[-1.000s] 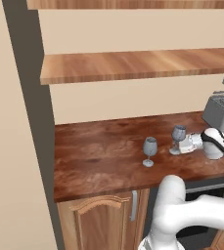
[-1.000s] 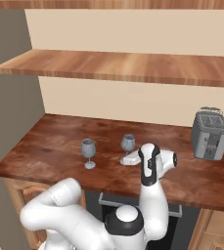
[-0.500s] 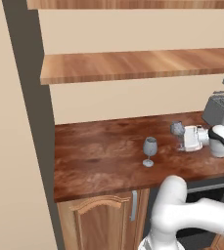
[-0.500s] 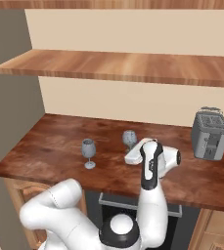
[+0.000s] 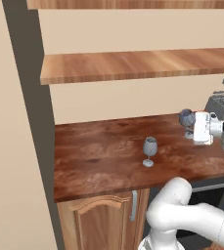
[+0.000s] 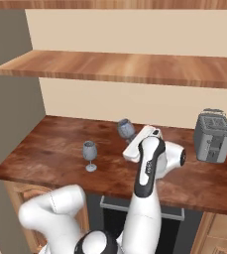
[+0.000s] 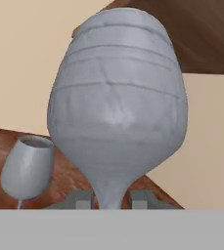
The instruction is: Retrieve the wine glasses from the counter and place one next to each plate.
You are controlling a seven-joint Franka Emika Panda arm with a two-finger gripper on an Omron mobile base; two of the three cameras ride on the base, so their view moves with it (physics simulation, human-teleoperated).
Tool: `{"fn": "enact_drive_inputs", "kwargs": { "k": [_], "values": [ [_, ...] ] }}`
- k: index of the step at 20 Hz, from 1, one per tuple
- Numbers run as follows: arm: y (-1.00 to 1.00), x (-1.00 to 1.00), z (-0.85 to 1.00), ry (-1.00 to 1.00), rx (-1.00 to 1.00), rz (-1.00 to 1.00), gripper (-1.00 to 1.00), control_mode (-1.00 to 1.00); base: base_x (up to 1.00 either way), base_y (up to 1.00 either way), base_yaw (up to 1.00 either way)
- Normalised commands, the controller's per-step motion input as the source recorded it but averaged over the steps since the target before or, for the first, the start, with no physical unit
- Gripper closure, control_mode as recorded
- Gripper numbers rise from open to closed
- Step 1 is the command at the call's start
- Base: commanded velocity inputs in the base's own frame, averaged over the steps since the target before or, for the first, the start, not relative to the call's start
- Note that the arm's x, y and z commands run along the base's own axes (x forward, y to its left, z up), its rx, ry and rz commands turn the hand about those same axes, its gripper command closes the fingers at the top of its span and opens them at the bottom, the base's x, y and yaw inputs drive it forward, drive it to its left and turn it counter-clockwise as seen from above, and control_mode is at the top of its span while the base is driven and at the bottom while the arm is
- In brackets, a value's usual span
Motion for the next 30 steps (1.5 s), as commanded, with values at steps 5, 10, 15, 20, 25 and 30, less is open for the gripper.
{"fn": "enact_drive_inputs", "kwargs": {
  "k": [5, 10, 15, 20, 25, 30],
  "values": [
    [0.00, -0.70, 1.00, -0.04, 0.06, -0.06, 1.00, -1.00, 0.00, 0.00, 0.00],
    [0.00, -0.89, 0.99, 0.00, 0.09, -0.05, 1.00, -1.00, 0.00, 0.00, 0.00],
    [0.13, -0.90, 0.77, 0.00, 0.13, -0.01, 1.00, -1.00, 0.00, 0.00, 0.00],
    [0.28, -0.69, 0.65, 0.00, 0.09, 0.00, 1.00, -1.00, 0.00, 0.00, 0.00],
    [0.58, -0.49, 0.24, 0.00, -0.02, 0.00, 1.00, -1.00, 0.00, 0.00, 0.00],
    [0.56, -0.25, 0.01, 0.00, -0.10, -0.04, 1.00, -1.00, 0.00, 0.00, 0.00]
  ]
}}
